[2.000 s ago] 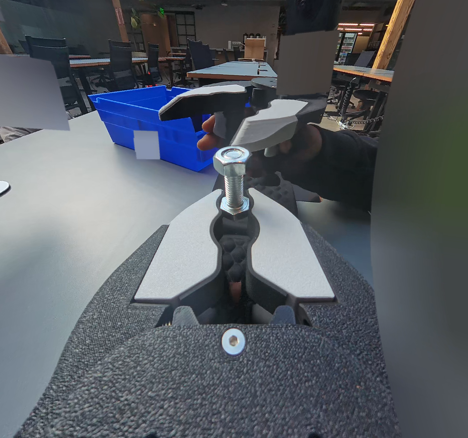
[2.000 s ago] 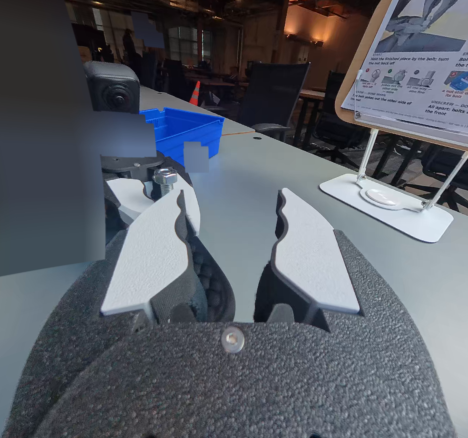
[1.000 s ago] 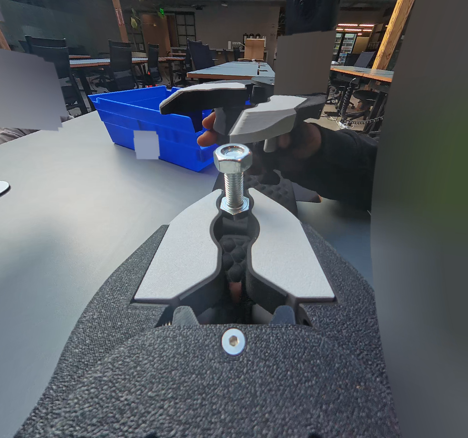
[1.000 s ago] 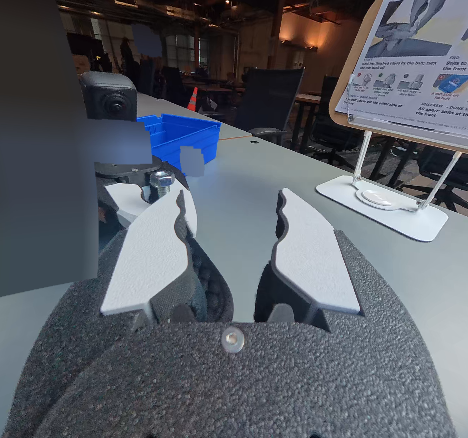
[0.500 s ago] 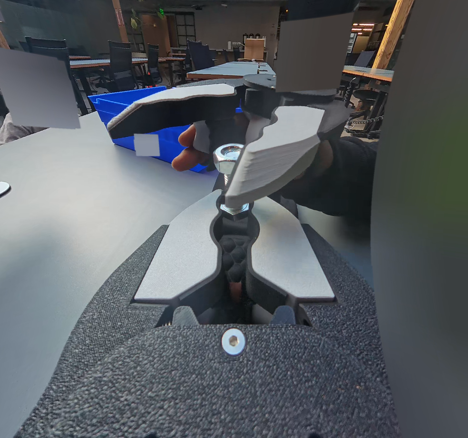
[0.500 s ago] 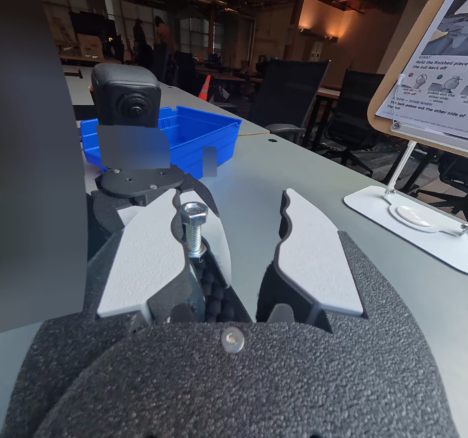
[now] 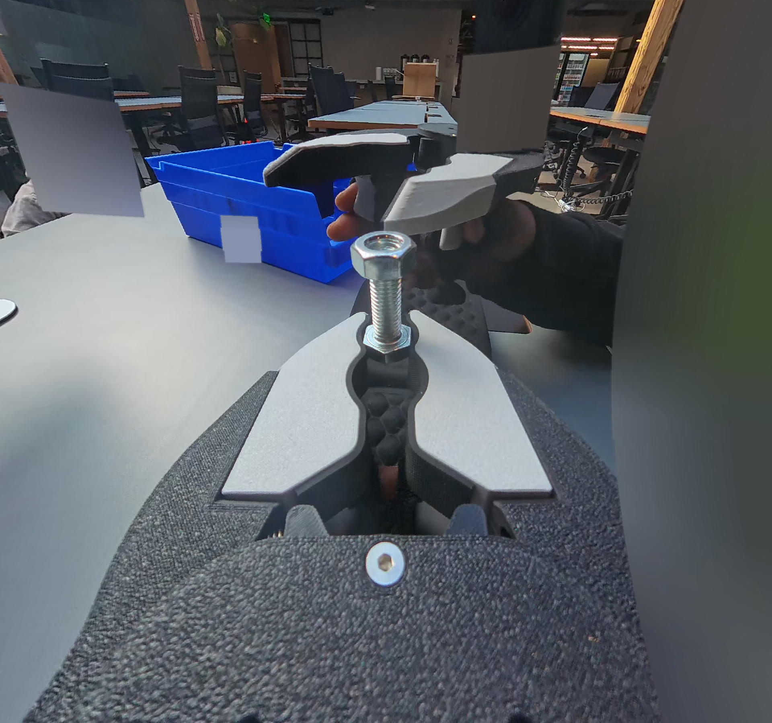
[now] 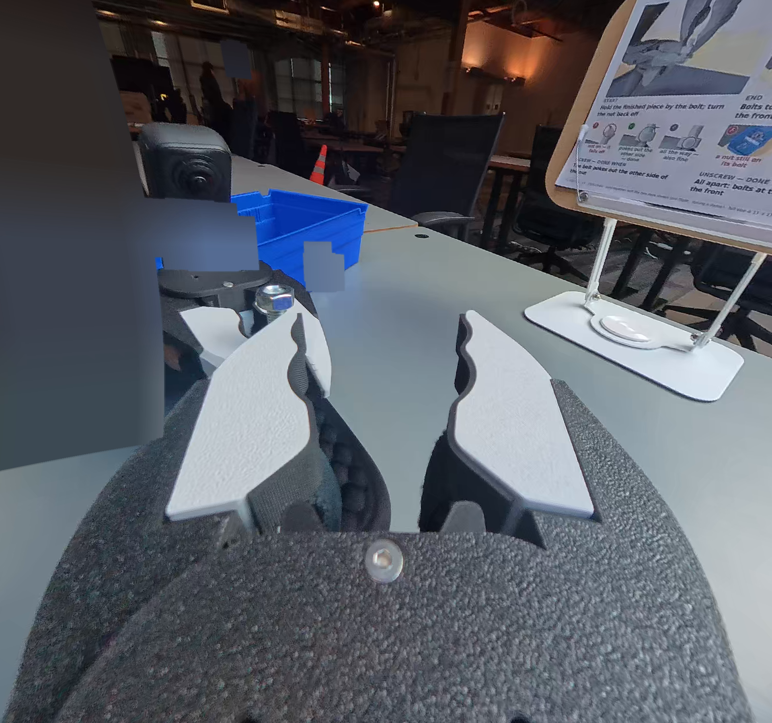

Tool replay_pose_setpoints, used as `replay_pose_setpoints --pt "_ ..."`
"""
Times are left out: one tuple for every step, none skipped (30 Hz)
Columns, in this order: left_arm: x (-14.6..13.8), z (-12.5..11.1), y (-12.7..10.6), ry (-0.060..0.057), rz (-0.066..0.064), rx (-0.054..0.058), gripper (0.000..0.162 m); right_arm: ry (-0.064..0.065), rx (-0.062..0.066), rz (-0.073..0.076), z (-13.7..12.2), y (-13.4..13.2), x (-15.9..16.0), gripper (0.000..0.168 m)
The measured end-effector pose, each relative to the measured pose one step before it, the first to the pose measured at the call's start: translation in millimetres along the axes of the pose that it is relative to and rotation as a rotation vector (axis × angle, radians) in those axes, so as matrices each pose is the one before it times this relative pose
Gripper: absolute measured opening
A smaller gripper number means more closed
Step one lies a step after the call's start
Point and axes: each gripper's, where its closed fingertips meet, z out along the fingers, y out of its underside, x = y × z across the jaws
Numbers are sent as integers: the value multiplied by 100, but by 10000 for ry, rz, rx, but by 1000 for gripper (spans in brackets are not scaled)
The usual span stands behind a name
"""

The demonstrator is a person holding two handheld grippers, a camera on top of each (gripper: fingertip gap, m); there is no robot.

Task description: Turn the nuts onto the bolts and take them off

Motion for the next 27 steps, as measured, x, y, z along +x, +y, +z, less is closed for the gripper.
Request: replay_pose_setpoints --pt "-8 0 -6 -2 -5 4 14 -192 173 60 22 -301 -340 70" --pt "-1 -9 -17 2 -4 6 14 -196 136 15 163 -267 -441 72" --pt "6 -6 1 -5 0 0 14 -208 75 -46 326 -186 -536 73" --pt "-12 6 5 -5 2 -4 14 -184 -11 -109 458 -53 -562 75" --pt "9 -6 1 -1 3 0 14 -105 -78 -139 561 51 -467 76" --pt "0 1 -2 0 1 2 14 -68 -106 -139 630 118 -419 77" --pt "2 -9 -1 -2 -1 1 14 -43 -123 -124 645 152 -342 77" --pt "-1 -8 -12 -2 3 2 14 18 -116 -94 620 157 -221 77" --pt "24 5 3 8 8 -2 14 30 -87 -66 549 99 -141 77" --pt "0 -2 -2 -4 7 -6 14 -11 -31 -42 449 31 -151 77" --pt "10 1 4 3 3 -3 14 -1 -6 -13 323 -11 -84 77" --pt "11 -7 -4 4 -2 3 14 47 -36 3 199 43 66 76" --pt "-3 -14 -13 -1 -1 11 14 76 -64 3 62 91 168 75" --pt "-1 -6 -23 2 -3 11 14 87 -45 21 -78 87 221 74" --pt "6 -8 -2 1 -2 2 14 58 3 41 -194 34 202 74" --pt "9 9 7 6 6 -6 14 26 23 52 -258 14 186 74" --pt "-5 9 22 -5 1 -18 14 -9 28 64 -308 -14 127 75" --pt "5 20 19 4 -2 -17 14 -6 13 49 -319 -1 104 76" --pt "-3 7 3 -1 -3 -3 14 14 11 9 -361 5 109 76" --pt "-15 -25 -12 -4 -11 19 14 47 35 -13 -389 -26 164 76" --pt "-32 -22 -19 -12 -20 15 14 14 44 -9 -401 -46 133 76" --pt "-14 0 -12 0 -6 9 14 46 12 -2 -386 -4 205 77" --pt "-8 -1 13 -7 -2 -2 14 28 18 13 -370 -9 192 77" --pt "-4 18 22 -4 -2 -19 14 23 -12 3 -332 38 192 78" --pt "-12 -4 1 -4 -4 -1 14 117 -10 -3 -327 37 333 77" --pt "19 -14 -29 14 1 24 14 270 -50 -27 -352 114 600 72" --pt "23 -19 -30 4 21 17 14 215 -74 -59 -331 148 565 71"
